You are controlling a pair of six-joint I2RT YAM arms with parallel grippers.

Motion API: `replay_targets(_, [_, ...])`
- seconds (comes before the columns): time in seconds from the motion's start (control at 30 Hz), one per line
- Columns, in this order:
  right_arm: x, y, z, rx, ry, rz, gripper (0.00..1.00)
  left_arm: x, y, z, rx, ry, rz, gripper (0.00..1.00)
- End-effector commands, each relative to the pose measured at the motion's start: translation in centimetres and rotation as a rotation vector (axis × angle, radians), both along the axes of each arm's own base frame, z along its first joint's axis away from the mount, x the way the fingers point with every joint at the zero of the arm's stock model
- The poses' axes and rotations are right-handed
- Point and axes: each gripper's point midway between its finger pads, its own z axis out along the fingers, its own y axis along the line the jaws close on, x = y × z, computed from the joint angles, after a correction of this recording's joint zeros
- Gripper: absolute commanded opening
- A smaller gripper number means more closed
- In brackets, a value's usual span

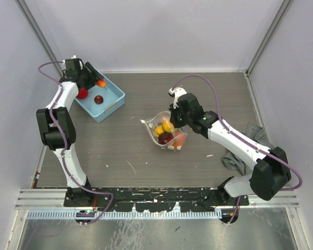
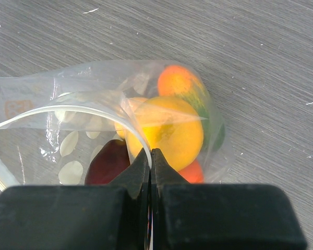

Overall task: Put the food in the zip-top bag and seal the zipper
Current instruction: Pick up the fake fruit from the bin, then place the fake fruit in the zipper food storage bag.

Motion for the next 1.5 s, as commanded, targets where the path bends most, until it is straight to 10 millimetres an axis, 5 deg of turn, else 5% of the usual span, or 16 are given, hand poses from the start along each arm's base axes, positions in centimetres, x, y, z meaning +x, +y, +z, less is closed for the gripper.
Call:
replay_targets(0.0, [1.0, 0.0, 4.6, 0.063, -0.12, -0.021, 0.0, -1.2, -1.5, 6.4, 0.012, -0.149, -0.045, 0.49])
replay_targets(0.4, [0.7, -0.6, 5.2, 0.072, -0.147, -0.039, 0.0, -8.6, -6.1, 9.7, -0.015, -0.187, -0.129, 0.48])
replay_targets(0.8, [1.0, -0.8, 5.9, 0.088, -0.177, -0.065, 0.0, -17.3, -13.5, 12.7, -0.048, -0.258, -0.321, 0.47])
replay_targets(1.13, [0.7, -0.6, 6.4, 0.117, -0.176, -0.065, 0.0, -25.9, -19.0, 16.3, -0.023, -0.416, -0.5, 0.47])
replay_targets(1.47, [0.2, -0.3, 7.5, 0.146, -0.169, -0.046, 0.0, -31.9, -25.4, 18.2, 0.058, -0.69, -0.774, 0.48])
